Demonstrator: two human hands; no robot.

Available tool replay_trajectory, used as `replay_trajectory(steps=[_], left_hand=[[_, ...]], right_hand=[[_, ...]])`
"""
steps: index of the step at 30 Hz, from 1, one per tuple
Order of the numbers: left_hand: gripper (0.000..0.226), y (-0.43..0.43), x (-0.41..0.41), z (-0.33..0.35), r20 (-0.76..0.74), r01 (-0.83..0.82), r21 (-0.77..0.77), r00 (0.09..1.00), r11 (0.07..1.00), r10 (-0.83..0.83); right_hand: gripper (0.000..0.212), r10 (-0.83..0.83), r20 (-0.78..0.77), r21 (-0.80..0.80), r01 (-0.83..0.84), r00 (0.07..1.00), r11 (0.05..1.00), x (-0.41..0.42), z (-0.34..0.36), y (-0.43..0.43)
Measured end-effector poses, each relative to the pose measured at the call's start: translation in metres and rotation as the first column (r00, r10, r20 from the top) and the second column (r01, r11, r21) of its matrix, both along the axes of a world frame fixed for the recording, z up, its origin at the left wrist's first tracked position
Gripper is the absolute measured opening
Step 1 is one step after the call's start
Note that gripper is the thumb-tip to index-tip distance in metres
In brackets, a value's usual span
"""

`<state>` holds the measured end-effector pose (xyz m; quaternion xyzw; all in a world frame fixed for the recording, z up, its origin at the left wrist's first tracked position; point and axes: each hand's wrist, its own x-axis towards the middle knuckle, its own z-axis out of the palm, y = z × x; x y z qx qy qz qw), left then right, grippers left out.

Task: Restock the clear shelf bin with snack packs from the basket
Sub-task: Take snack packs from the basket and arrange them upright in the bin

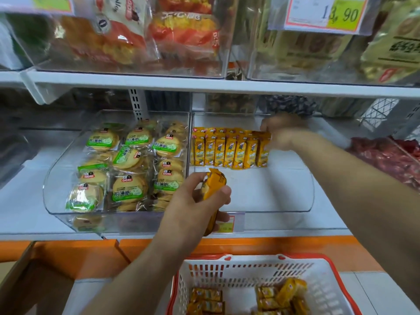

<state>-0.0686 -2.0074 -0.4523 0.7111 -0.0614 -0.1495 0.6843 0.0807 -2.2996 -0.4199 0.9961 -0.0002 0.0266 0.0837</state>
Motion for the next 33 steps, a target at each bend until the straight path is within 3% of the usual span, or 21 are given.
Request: replay_trajectory(steps=[3,6,8,10,12,14,17,19,24,26,28,31,33], left_hand=[[0.029,-0.003,-0.003,0.001,-0.008,0.001,-0.008,1.000,1.000,-0.001],[0.028,-0.012,-0.008,0.000,-0.045,0.050,0.002,0.998,0.999,-0.049],[0.036,-0.018,-0.013,0.000,-0.060,0.148,-0.025,0.987,0.989,-0.150],[0.050,-0.024,-0.021,0.001,-0.067,0.245,-0.067,0.966,0.967,-0.249],[0.059,-0.031,-0.032,0.004,-0.063,0.306,-0.076,0.948,0.949,-0.311],[0.058,-0.033,-0.039,0.006,-0.032,0.325,-0.033,0.945,0.945,-0.326],[0.050,-0.039,-0.053,0.011,0.068,0.310,0.088,0.946,0.947,-0.316],[0.049,-0.041,-0.062,0.014,0.127,0.301,0.132,0.940,0.945,-0.317],[0.040,-0.043,-0.075,0.018,0.155,0.226,0.086,0.959,0.970,-0.237],[0.036,-0.043,-0.077,0.020,0.156,0.170,0.063,0.972,0.983,-0.178],[0.031,-0.043,-0.079,0.023,0.133,0.103,0.004,0.986,0.995,-0.103],[0.028,-0.049,-0.080,0.026,0.060,0.006,-0.132,0.998,0.991,0.002],[0.028,-0.055,-0.081,0.027,0.007,-0.024,-0.196,1.000,0.980,0.026]], right_hand=[[0.039,-0.011,0.046,0.214,0.001,0.999,0.977,-0.044,0.010,0.005],[0.026,0.001,0.149,0.450,-0.069,0.989,0.891,-0.113,0.011,0.023],[0.016,0.022,0.157,0.687,-0.125,0.987,0.716,-0.162,0.010,0.039],[0.019,0.009,0.124,0.884,-0.115,0.992,0.453,-0.200,0.010,0.053],[0.029,-0.002,0.041,0.981,-0.040,0.999,0.192,-0.229,0.010,0.064],[0.029,0.006,-0.053,0.997,0.052,0.999,0.048,-0.242,0.010,0.076],[0.022,-0.067,-0.015,0.983,0.027,0.998,0.182,-0.253,0.012,0.082],[0.020,-0.105,0.001,0.984,0.018,0.994,0.178,-0.257,0.013,0.079],[0.019,-0.100,-0.071,0.979,0.050,0.992,-0.198,-0.266,0.014,0.059],[0.023,-0.116,-0.058,0.962,0.025,0.992,-0.273,-0.268,0.014,0.050],[0.023,-0.091,-0.039,0.974,0.017,0.995,-0.226,-0.269,0.012,0.044],[0.019,0.042,-0.034,0.998,0.032,0.999,0.060,-0.273,0.007,0.041],[0.016,0.157,-0.080,0.985,0.054,0.984,0.166,-0.275,0.004,0.043]])
